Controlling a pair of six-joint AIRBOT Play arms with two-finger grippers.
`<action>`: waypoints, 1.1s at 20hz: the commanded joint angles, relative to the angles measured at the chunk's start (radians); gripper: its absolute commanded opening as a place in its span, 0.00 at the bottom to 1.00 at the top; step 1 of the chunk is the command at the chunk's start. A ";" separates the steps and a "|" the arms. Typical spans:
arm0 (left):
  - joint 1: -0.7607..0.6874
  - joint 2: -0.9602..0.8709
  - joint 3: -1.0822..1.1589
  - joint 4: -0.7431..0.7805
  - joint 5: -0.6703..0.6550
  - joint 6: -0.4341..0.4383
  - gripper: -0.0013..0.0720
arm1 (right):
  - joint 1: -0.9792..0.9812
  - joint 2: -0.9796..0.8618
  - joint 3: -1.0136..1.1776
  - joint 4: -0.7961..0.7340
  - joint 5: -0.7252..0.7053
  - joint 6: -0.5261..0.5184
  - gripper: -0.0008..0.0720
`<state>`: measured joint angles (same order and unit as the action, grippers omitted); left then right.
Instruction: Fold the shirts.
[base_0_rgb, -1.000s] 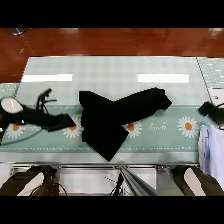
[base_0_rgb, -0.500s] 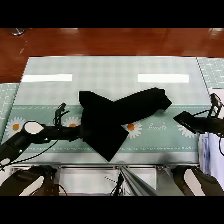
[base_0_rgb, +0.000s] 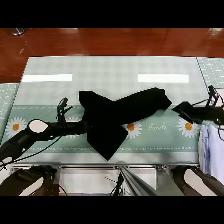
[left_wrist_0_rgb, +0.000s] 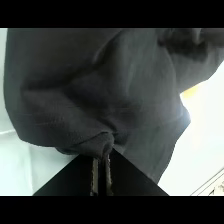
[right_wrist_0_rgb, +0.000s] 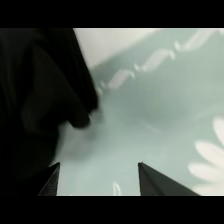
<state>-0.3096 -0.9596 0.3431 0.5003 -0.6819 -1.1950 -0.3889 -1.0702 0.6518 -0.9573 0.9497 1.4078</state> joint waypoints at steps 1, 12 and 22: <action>-0.003 -0.001 0.006 -0.003 0.008 0.001 0.06 | 0.015 -0.175 0.130 0.106 -0.005 -0.048 0.81; 0.029 0.013 0.101 -0.003 -0.117 0.023 0.06 | 0.207 -0.380 0.386 0.117 0.084 -0.119 0.04; 0.319 0.203 1.056 0.020 -0.239 0.039 0.06 | 0.220 0.232 0.935 0.000 0.077 -0.039 0.04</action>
<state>-0.0742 -0.8040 1.1442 0.5060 -0.8745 -1.1603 -0.1677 -1.0050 1.4597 -0.8852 0.9894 1.3083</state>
